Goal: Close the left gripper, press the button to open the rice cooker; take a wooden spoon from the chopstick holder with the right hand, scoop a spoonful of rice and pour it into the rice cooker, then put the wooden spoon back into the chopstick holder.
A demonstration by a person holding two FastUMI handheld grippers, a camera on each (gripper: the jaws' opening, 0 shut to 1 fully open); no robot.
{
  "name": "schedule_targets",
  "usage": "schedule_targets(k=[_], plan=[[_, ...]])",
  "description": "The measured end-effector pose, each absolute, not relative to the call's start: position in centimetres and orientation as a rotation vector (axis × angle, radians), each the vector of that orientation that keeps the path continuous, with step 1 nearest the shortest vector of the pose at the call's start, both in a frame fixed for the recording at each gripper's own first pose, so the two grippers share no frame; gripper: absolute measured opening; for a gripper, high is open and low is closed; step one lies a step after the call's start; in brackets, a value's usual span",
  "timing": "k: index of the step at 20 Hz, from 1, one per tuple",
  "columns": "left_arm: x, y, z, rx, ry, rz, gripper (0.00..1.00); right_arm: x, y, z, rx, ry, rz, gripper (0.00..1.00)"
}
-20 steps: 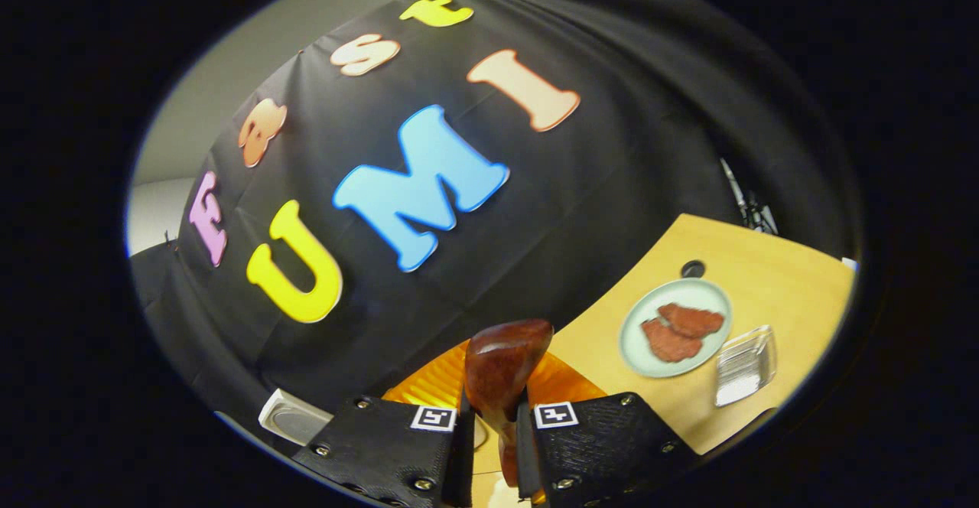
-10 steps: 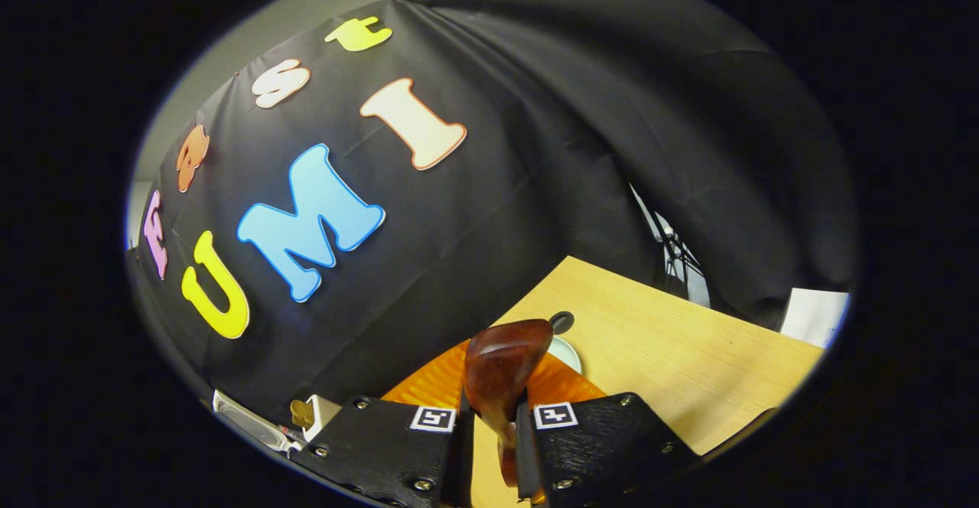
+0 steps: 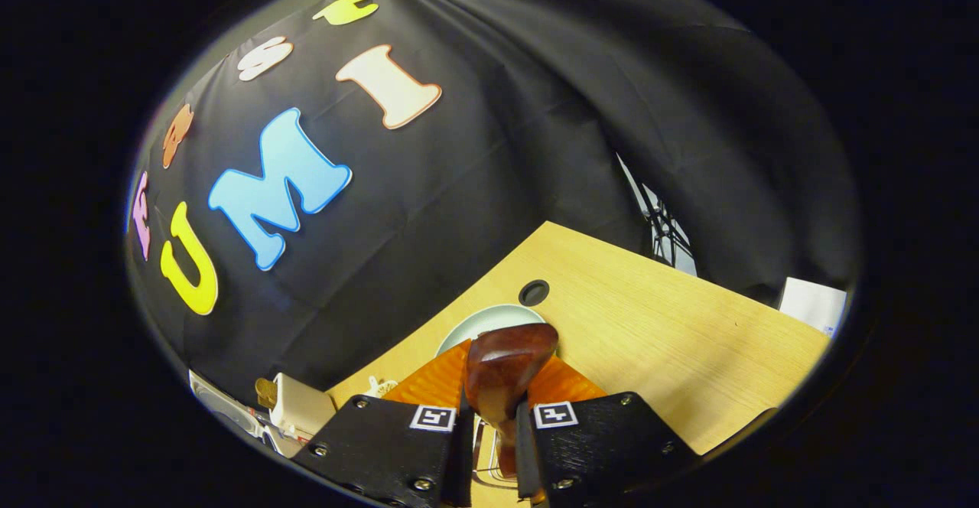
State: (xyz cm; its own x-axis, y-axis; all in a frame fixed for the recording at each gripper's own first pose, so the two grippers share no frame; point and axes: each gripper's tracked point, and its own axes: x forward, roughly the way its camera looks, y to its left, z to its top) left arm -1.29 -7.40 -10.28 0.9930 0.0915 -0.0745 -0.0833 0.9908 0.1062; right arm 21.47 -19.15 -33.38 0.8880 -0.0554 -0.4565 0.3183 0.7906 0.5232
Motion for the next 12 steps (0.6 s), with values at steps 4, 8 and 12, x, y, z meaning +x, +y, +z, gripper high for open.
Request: schedule_targets(k=[4, 8, 12], plan=[[-1.0, -7.2, -10.6, 0.122, 0.091, 0.093, 0.99, 21.4, -19.1, -35.9, 0.628, 0.480, -0.233, 0.23], [-0.8, -7.1, -10.6, 0.128, 0.089, 0.092, 0.99, 20.5, -19.4, -36.2, 0.610, 0.518, -0.244, 0.24], [-0.8, -6.5, -10.2, 0.133, 0.081, 0.091, 0.99, 19.0, -21.4, -33.1, 0.505, 0.468, -0.282, 0.97]])
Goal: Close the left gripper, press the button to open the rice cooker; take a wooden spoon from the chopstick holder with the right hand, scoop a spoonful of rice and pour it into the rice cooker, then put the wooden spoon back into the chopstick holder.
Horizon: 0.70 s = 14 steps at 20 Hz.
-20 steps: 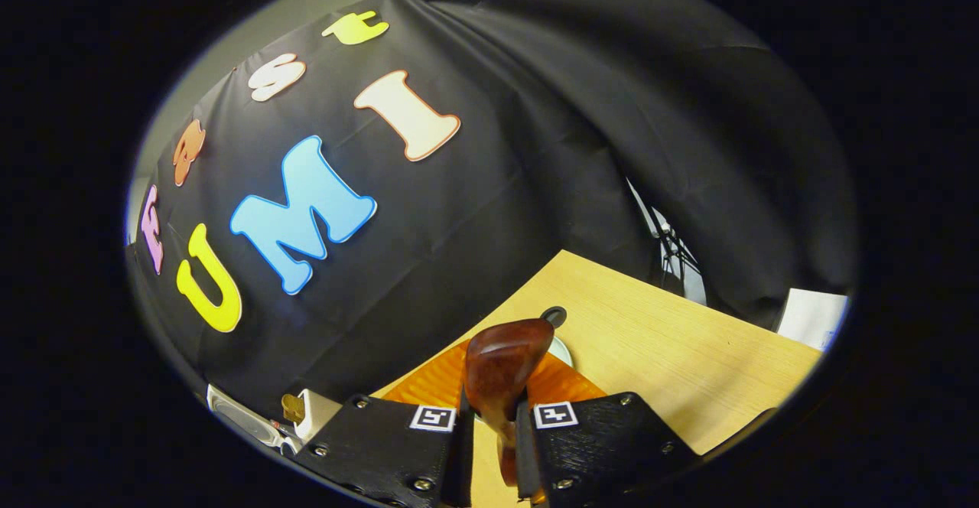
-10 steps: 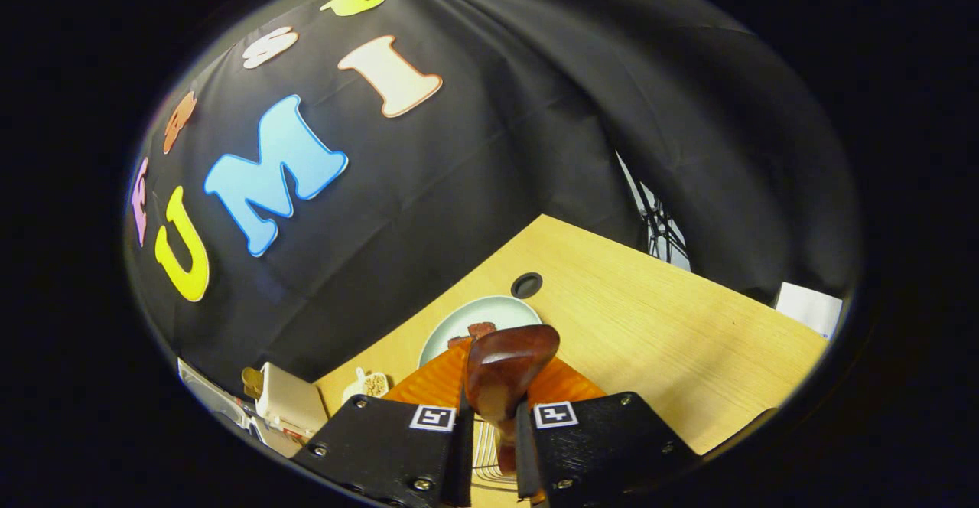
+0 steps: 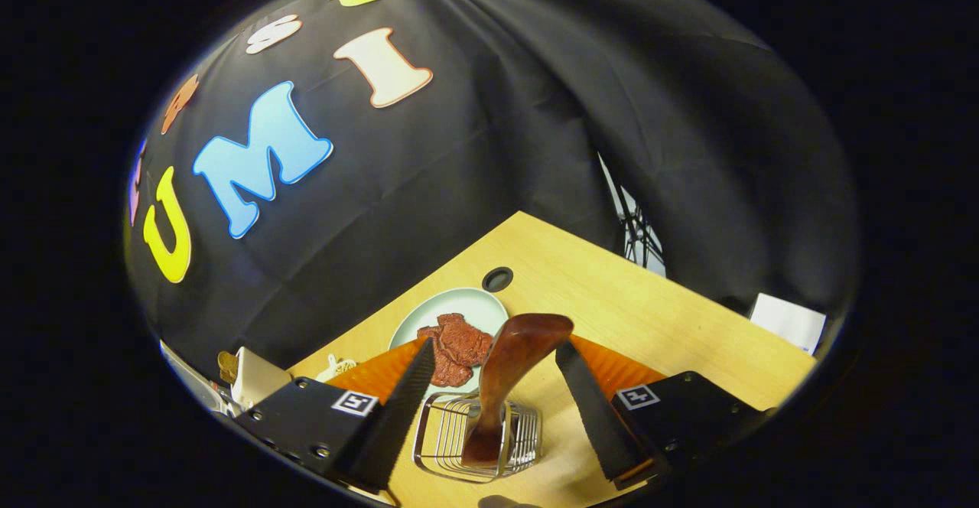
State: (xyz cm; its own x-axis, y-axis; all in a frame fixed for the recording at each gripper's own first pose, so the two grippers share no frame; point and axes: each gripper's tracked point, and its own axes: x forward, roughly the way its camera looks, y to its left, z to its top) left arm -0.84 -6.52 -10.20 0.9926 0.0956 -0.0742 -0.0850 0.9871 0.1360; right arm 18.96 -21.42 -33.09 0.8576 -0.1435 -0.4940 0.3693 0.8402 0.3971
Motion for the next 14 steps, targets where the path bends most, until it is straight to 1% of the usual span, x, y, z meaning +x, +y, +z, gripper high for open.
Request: schedule_targets(k=[4, 6, 7, 10, 11, 12, 14], plan=[[-0.6, -5.7, -9.6, 0.136, 0.064, 0.079, 0.95, 16.3, -21.9, -24.5, 0.334, 0.326, -0.265, 0.97], [-0.5, -5.2, -9.2, 0.134, 0.051, 0.070, 0.97, 14.6, -20.9, -20.0, 0.263, 0.262, -0.242, 0.98], [-0.4, -5.0, -9.2, 0.136, 0.046, 0.066, 0.97, 13.7, -20.0, -18.0, 0.245, 0.239, -0.223, 0.98], [0.0, -3.9, -9.2, 0.125, 0.038, 0.054, 0.95, 10.3, -16.2, -13.2, 0.150, 0.170, -0.143, 0.98], [0.1, -3.5, -9.0, 0.122, 0.035, 0.052, 0.95, 9.3, -15.2, -12.0, 0.094, 0.147, -0.139, 0.97], [0.3, -3.1, -8.8, 0.122, 0.030, 0.049, 0.99, 8.6, -14.2, -11.1, 0.043, 0.121, -0.123, 0.97], [0.5, -2.4, -8.4, 0.125, 0.017, 0.044, 0.99, 6.8, -10.6, -9.8, -0.008, 0.091, -0.068, 0.98]])
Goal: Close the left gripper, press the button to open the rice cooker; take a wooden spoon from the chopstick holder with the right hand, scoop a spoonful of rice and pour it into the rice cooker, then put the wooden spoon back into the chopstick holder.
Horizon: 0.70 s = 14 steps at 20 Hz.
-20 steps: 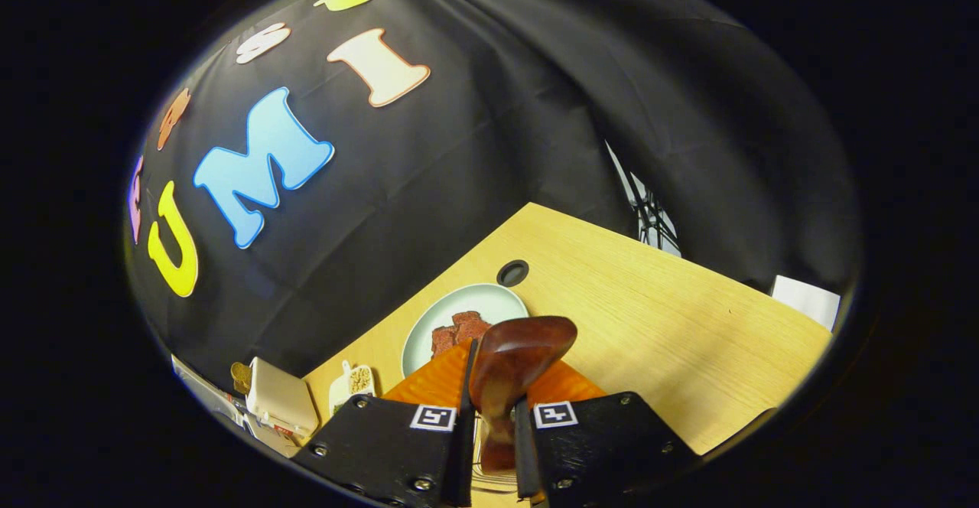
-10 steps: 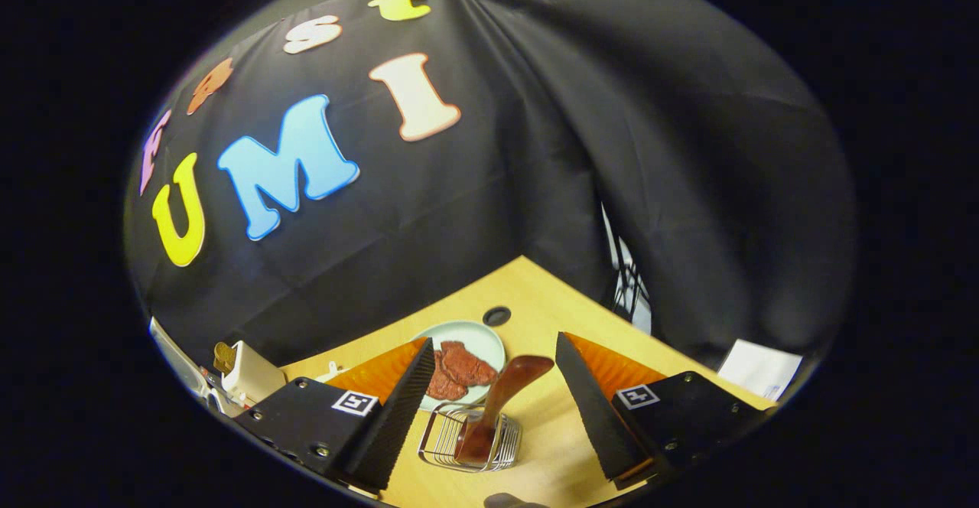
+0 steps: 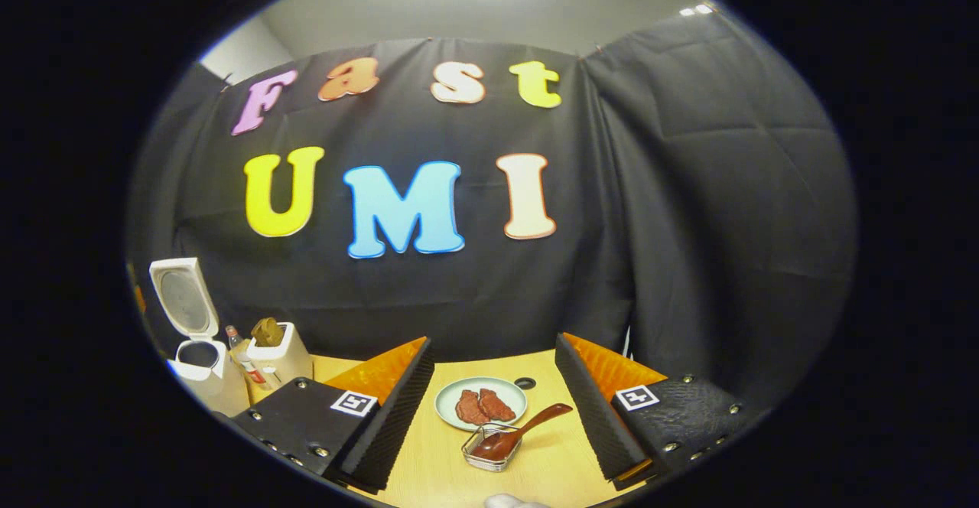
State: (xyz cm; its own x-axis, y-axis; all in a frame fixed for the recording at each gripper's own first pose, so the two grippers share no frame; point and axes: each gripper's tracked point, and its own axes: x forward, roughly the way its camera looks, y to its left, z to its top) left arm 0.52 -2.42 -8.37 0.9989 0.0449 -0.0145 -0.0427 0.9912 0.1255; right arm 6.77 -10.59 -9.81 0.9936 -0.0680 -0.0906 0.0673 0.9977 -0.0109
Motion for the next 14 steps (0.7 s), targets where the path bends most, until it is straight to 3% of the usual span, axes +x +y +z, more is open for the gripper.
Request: schedule_targets(k=[7, 9, 10, 14], plan=[[1.7, 0.5, -7.9, 0.091, 0.010, 0.039, 0.95, 2.2, -1.0, -9.6, 0.003, 0.070, 0.058, 0.98], [2.5, 1.8, -7.2, 0.089, -0.006, 0.050, 0.96, 2.2, -0.3, -9.2, 0.025, 0.074, 0.054, 0.93], [3.0, 2.6, -7.0, 0.088, -0.010, 0.058, 0.97, 2.3, 0.0, -8.8, 0.032, 0.068, 0.050, 0.97], [6.9, 7.7, -4.9, 0.090, -0.036, 0.119, 0.99, 2.8, 0.9, -8.5, 0.037, 0.076, 0.035, 0.98]])
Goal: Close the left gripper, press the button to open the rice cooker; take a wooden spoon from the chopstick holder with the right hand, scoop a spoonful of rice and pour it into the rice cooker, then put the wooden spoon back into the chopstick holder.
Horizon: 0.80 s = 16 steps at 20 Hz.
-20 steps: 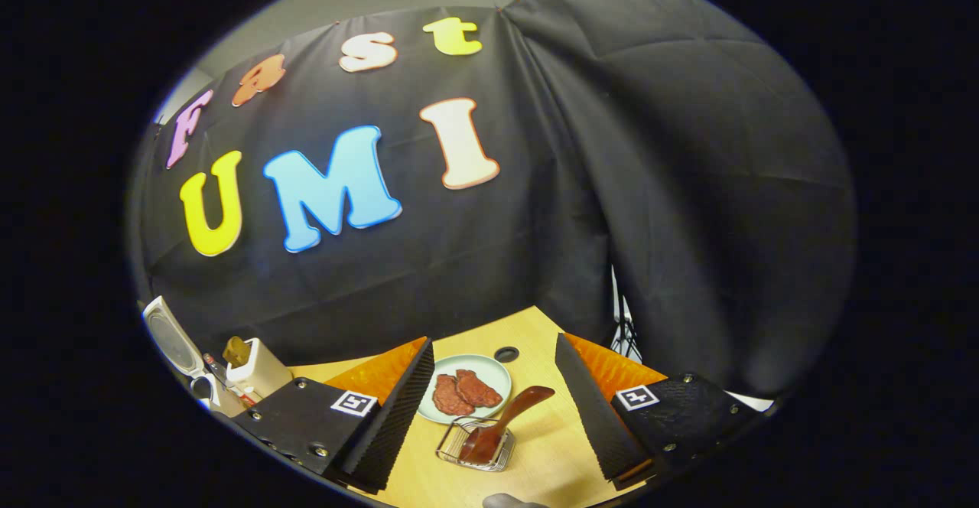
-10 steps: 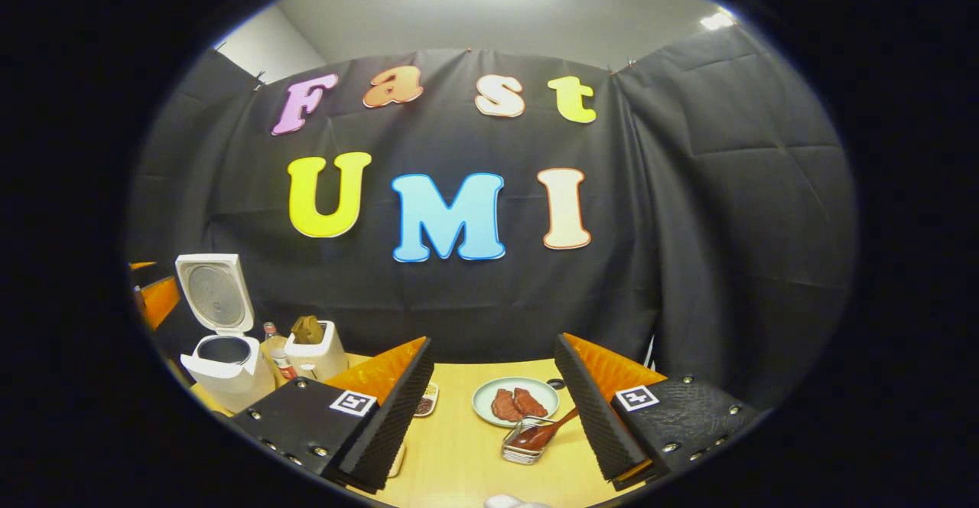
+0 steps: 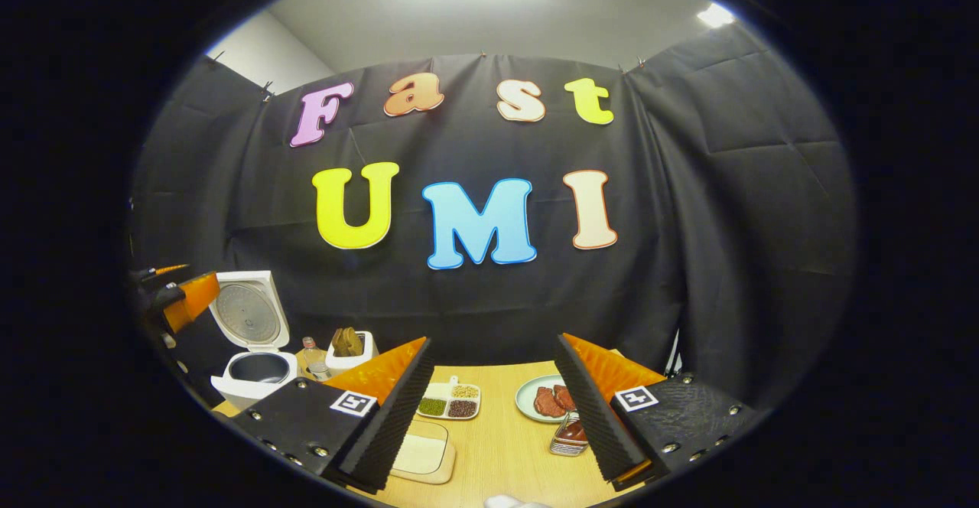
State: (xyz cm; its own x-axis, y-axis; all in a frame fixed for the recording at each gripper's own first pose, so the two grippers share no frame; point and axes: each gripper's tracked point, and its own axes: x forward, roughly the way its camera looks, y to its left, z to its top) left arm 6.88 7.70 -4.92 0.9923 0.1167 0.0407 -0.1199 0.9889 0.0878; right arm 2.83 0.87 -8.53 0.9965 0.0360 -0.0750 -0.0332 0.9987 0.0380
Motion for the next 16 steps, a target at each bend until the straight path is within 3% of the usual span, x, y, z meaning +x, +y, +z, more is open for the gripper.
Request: schedule_targets(k=[2, 3, 6, 7, 9, 10, 11, 16], plan=[[9.9, 11.7, -3.7, 0.104, -0.039, 0.176, 0.99, 3.2, 1.4, -8.8, 0.026, 0.087, 0.034, 0.93], [11.5, 13.7, -3.1, 0.104, -0.045, 0.208, 0.99, 3.4, 1.7, -8.9, 0.023, 0.097, 0.034, 0.98], [17.3, 19.2, -1.7, 0.082, -0.039, 0.277, 0.99, 4.1, 2.5, -9.3, 0.034, 0.123, 0.040, 0.98], [19.5, 20.9, -1.6, 0.073, -0.035, 0.296, 0.99, 4.4, 2.7, -9.4, 0.033, 0.130, 0.040, 0.93], [23.6, 24.2, -1.9, 0.048, -0.004, 0.330, 0.99, 4.7, 3.0, -9.7, 0.037, 0.145, 0.044, 0.98], [25.3, 26.1, -2.4, 0.038, 0.027, 0.360, 0.99, 5.1, 3.1, -9.9, 0.036, 0.152, 0.044, 0.93], [26.7, 27.8, -3.4, 0.025, 0.051, 0.381, 0.98, 5.3, 3.1, -10.2, 0.035, 0.163, 0.045, 0.98], [33.2, 34.8, -8.5, 0.044, 0.167, 0.468, 0.97, 5.8, 3.0, -10.9, 0.043, 0.201, 0.044, 0.98]])
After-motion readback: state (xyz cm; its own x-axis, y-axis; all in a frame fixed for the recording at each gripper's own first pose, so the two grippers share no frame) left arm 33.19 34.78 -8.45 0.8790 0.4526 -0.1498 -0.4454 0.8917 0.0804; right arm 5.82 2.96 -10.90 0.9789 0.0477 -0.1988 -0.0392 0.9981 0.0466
